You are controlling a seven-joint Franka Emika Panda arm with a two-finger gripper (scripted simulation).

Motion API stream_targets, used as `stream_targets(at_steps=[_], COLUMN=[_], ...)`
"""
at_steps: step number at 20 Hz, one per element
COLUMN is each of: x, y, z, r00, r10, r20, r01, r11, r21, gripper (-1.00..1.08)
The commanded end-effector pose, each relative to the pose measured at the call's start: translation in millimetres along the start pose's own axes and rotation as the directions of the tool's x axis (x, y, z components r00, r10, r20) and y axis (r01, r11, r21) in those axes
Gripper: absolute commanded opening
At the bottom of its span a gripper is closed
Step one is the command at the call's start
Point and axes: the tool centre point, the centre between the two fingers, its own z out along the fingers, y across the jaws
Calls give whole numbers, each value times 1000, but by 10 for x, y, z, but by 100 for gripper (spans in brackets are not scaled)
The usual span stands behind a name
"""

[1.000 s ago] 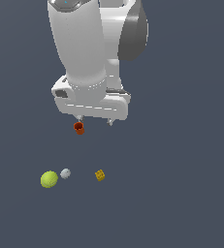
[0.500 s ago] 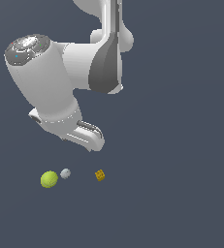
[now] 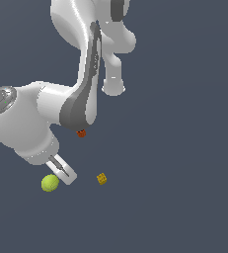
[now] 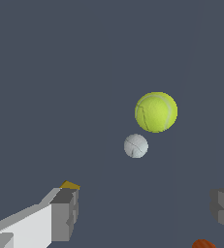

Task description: Pick up a designated object from a clutter of objects.

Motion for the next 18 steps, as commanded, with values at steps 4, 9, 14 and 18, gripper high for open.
stream_targets(at_steps=[4, 9, 14, 18], x=[334, 520, 620, 651], y=[224, 381, 479, 510], z=[368, 616, 768, 818], r00=[992, 979, 969, 965], r10=[126, 202, 246, 260], r20=[-8, -15, -20, -22], r01=[-126, -202, -247, -260], r11=[992, 979, 969, 965], r21=[-9, -15, -19, -21], gripper=[100, 100, 100, 100])
